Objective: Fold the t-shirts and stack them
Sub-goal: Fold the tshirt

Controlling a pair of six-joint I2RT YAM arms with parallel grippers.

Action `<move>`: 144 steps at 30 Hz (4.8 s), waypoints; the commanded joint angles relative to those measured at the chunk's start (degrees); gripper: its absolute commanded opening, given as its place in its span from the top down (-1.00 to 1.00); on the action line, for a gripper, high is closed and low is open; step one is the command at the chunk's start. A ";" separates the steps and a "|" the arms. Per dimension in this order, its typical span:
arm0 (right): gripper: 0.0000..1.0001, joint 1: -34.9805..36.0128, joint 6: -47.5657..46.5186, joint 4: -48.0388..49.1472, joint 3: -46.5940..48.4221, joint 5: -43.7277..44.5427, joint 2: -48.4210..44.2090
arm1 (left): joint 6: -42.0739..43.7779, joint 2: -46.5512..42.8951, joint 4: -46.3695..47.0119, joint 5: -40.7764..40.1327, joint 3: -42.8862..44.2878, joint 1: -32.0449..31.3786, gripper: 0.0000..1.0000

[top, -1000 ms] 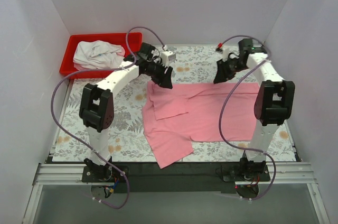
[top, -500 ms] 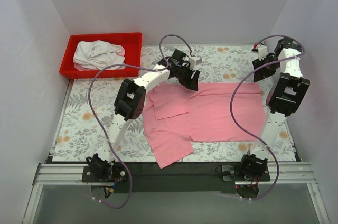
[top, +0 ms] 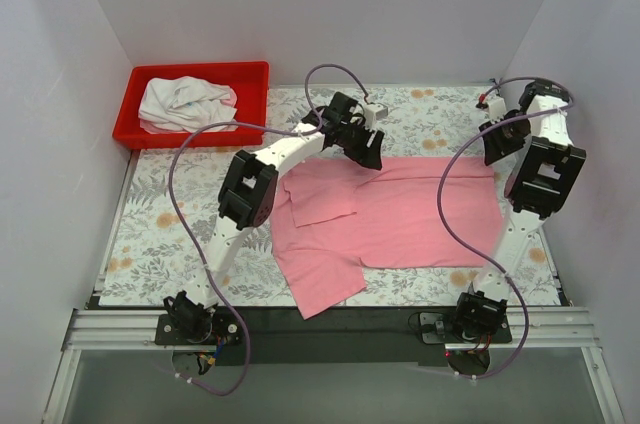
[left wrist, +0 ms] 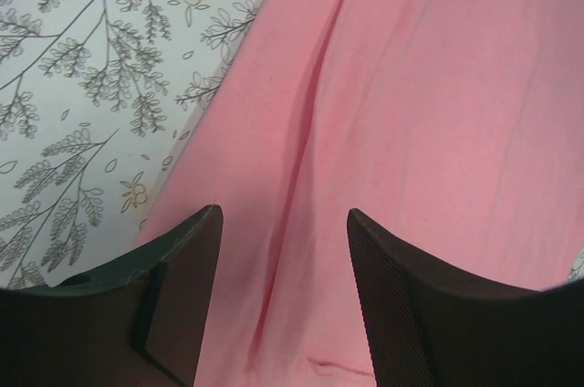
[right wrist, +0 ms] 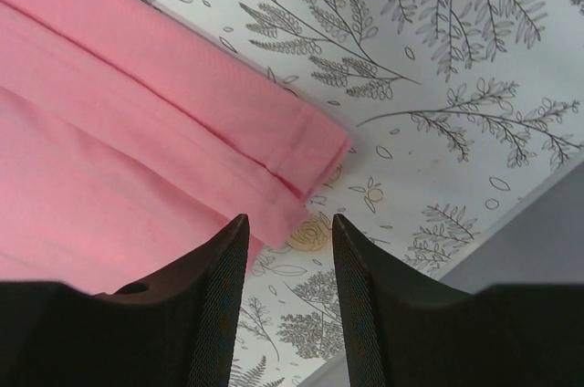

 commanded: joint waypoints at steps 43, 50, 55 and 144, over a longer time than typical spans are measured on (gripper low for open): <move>0.78 -2.31 -3.21 -1.34 -1.97 -4.41 -0.16 | 1.06 0.55 0.47 -0.40 0.82 -4.91 0.29; 0.97 -2.31 -3.92 -1.34 -3.29 -4.05 -1.39 | 1.33 1.08 0.47 -4.00 0.91 -5.17 0.30; 0.97 -2.31 -3.92 -1.25 -3.21 -4.23 -1.66 | 1.33 0.55 0.82 -6.02 1.61 -5.17 0.28; 0.97 -3.28 -6.73 -1.25 -6.10 -6.25 -6.05 | 4.49 -6.30 7.68 -5.68 -4.18 -5.26 0.86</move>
